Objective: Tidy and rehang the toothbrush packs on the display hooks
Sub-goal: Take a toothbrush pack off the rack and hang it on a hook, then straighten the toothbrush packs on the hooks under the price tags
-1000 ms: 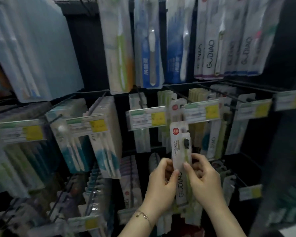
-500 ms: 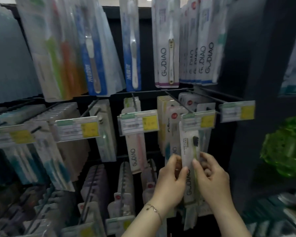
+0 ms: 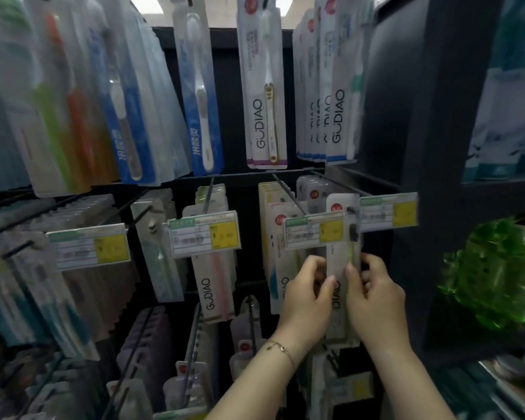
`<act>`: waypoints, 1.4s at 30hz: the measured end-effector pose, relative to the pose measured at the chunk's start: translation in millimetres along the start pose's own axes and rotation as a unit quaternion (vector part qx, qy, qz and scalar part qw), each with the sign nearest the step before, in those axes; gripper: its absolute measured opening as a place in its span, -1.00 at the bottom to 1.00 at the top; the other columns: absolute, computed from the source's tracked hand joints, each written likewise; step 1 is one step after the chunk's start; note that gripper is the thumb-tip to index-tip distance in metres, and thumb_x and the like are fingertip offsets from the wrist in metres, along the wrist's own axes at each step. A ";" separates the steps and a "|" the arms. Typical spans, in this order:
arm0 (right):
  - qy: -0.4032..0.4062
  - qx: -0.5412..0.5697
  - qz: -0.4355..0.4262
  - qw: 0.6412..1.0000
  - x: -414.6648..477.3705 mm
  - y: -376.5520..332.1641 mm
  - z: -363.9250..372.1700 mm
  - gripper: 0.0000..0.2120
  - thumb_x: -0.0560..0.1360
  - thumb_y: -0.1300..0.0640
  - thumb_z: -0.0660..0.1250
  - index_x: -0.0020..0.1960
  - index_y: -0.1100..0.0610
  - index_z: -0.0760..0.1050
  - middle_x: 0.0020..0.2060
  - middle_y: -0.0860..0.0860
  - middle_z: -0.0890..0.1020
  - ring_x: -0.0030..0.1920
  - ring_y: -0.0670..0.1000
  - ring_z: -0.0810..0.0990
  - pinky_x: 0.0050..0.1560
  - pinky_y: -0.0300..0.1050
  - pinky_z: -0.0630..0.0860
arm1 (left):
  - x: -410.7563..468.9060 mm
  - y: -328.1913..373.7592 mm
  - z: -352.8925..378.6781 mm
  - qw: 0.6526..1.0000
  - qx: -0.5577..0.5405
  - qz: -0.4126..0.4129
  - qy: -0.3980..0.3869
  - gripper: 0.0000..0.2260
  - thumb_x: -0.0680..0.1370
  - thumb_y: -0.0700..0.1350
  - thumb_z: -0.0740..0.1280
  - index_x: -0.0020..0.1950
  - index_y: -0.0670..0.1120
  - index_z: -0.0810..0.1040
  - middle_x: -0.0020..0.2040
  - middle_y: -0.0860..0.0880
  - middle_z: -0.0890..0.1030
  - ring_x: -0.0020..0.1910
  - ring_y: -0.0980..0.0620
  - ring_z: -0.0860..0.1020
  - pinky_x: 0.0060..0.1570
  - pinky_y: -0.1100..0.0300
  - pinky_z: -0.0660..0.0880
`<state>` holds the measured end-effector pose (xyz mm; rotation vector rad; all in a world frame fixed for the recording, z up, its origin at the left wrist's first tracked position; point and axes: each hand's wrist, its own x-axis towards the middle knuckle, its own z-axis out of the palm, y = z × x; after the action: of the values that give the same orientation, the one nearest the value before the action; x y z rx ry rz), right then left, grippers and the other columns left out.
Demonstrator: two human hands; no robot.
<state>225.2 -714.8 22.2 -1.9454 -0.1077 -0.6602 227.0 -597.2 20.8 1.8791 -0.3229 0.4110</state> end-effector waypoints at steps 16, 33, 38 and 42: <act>-0.020 -0.096 0.028 0.995 7.6 9.1 -0.5 -0.77 0.66 0.01 0.06 0.19 0.09 0.40 -0.15 0.04 0.57 -0.21 0.00 0.52 -0.26 -0.06 0.41 | 33.7 -1.0 11.9 0.994 0.086 -0.060 0.032 -0.68 0.68 -0.20 0.16 0.44 -0.09 0.42 0.23 0.00 0.54 0.18 0.06 0.53 0.13 0.30 0.41; -0.006 -0.085 0.004 0.996 12.4 14.7 -6.0 -0.81 0.65 0.01 0.12 0.12 0.02 0.46 -0.20 -0.02 0.60 -0.21 -0.03 0.58 -0.19 0.00 0.56 | 52.5 -2.0 28.3 0.992 0.034 -0.041 0.114 -0.83 0.63 -0.20 0.28 0.09 -0.09 0.67 0.01 0.02 0.68 -0.03 0.15 0.60 -0.01 0.32 0.48; -0.004 -0.094 0.004 0.996 13.4 14.6 -4.9 -0.81 0.65 0.00 0.11 0.11 0.04 0.46 -0.19 -0.01 0.60 -0.20 -0.02 0.59 -0.17 0.02 0.58 | 48.1 2.3 27.4 0.988 0.057 -0.027 0.142 -0.83 0.63 -0.18 0.29 0.01 -0.17 0.68 -0.06 -0.05 0.70 -0.08 0.07 0.64 -0.05 0.23 0.56; -0.006 -0.093 0.005 0.996 13.6 14.5 -4.2 -0.81 0.65 0.01 0.11 0.12 0.03 0.46 -0.18 -0.02 0.60 -0.19 -0.02 0.59 -0.19 -0.03 0.56 | 39.8 4.5 25.9 0.985 0.067 0.004 0.158 -0.86 0.63 -0.21 0.30 -0.04 -0.19 0.64 -0.15 -0.02 0.67 -0.19 0.11 0.61 -0.15 0.23 0.57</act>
<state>240.2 -728.1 18.4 -2.1281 -0.0447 -0.6705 264.2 -624.0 33.8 1.9058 -0.0923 0.7413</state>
